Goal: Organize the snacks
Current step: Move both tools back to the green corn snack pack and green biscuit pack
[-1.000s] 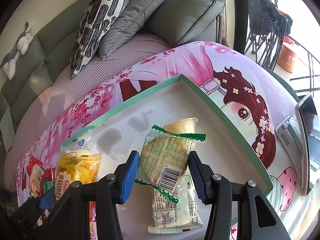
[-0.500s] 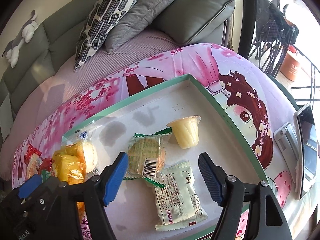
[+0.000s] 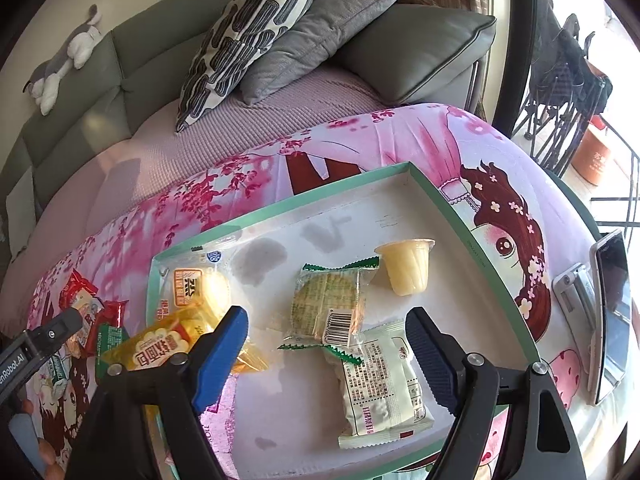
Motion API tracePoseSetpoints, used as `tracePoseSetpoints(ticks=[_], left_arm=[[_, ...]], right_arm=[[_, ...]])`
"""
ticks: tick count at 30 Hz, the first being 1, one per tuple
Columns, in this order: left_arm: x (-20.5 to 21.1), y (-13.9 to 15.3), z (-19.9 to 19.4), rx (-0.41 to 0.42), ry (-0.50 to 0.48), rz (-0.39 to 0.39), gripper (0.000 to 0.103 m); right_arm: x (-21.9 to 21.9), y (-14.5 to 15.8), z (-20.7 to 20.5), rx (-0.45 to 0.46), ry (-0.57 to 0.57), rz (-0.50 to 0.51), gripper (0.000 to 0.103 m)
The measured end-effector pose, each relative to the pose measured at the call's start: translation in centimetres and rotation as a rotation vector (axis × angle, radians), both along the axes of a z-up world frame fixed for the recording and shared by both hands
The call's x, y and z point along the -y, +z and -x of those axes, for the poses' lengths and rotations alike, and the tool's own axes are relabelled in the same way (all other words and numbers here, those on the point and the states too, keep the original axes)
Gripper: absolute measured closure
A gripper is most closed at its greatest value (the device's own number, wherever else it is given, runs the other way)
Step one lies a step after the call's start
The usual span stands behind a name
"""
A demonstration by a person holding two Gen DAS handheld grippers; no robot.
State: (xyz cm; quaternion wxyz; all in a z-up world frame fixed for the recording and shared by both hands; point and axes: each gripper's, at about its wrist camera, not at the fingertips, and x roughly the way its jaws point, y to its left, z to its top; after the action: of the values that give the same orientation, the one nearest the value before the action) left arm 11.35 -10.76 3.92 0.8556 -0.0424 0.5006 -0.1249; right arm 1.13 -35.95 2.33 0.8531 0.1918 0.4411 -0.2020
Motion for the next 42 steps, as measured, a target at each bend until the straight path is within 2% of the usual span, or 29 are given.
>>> tracePoseSetpoints(ticks=[3,6,15,19,27,32,37,42], left_arm=[[-0.9,-0.4,-0.1,0.014,0.035,-0.026,0.004],[-1.4,-0.6,-0.1,0.035,0.064,-0.073,0.003],[-3.1,-1.2,-0.5,0.015,0.095,-0.074,0.003],[-4.3,-1.3,-0.6,0.008,0.105,-0.099,0.003],[-11.2,-0.5,-0.8,0.04,0.262,-0.211,0.003],[-15.8,0.0,-0.4,0.048,0.353,-0.298,0.003],[-19.4,0.3,0.1,0.043,0.434,-0.266,0.003],[-20.1,-0.2,-0.3,0.03,0.422,-0.224,0.003]], right_arm=[[-0.4,-0.2,-0.2,0.004,0.016,0.003,0.0],[-0.9,-0.1,-0.2,0.018,0.029,0.013,0.0],[-1.8,-0.3,-0.5,0.014,0.053,0.029,0.0],[-2.9,0.3,-0.7,0.04,0.082,0.027,0.0],[-8.7,1.9,-1.8,0.117,0.239,0.021,0.0],[-12.4,1.9,-2.5,0.133,0.347,0.005,0.0],[-15.2,1.3,-3.3,0.108,0.411,0.016,0.0],[-17.3,0.8,-4.2,0.097,0.454,0.012,0.0]])
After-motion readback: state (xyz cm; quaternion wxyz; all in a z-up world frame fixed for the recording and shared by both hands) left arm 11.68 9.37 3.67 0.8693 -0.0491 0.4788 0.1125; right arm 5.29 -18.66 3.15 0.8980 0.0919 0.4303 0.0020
